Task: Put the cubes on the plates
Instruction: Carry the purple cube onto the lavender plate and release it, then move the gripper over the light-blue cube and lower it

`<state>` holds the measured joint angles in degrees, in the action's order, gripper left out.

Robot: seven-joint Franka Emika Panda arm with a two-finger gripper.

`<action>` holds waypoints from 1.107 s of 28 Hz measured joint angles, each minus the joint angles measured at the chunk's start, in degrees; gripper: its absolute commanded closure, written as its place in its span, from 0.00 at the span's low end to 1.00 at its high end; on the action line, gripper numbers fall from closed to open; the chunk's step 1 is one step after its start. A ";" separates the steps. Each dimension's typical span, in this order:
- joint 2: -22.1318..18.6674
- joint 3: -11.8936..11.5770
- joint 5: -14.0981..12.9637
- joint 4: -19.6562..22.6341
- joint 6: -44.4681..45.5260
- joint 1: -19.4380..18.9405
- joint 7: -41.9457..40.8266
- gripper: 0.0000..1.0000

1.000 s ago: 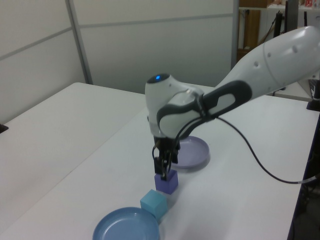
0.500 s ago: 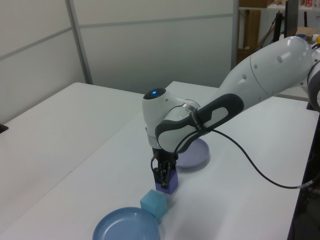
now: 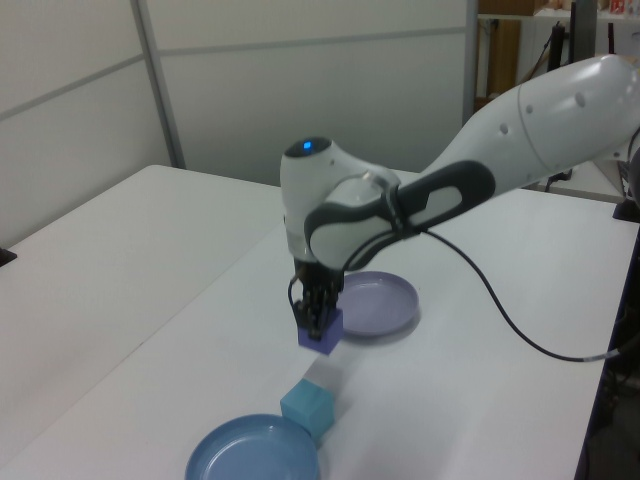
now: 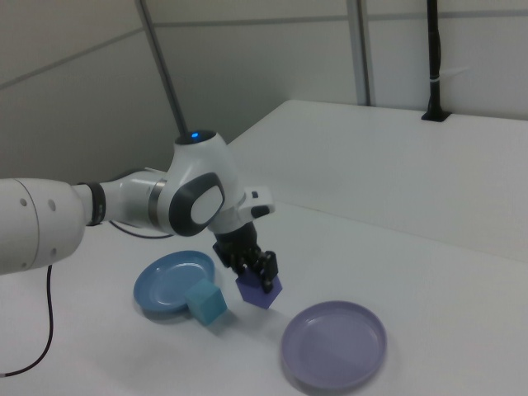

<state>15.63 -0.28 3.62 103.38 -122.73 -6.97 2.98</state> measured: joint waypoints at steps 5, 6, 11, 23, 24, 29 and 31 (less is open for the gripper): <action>-0.26 -1.31 0.00 -1.24 0.96 3.10 -1.29 0.66; -0.12 -1.77 0.00 -1.23 0.96 3.71 -1.92 0.65; 1.36 -3.23 0.00 -1.46 0.16 7.30 -4.25 0.57; 2.93 -3.26 0.00 -2.41 -0.03 9.95 -6.05 0.00; 2.92 -3.23 0.00 -2.45 0.05 9.92 -6.05 0.00; 2.27 -2.32 -0.11 -2.91 2.14 9.47 -6.05 0.00; 1.80 -1.36 -0.37 -3.03 3.41 8.93 -6.05 0.00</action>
<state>17.43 -1.64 3.25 100.36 -119.32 1.96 -3.07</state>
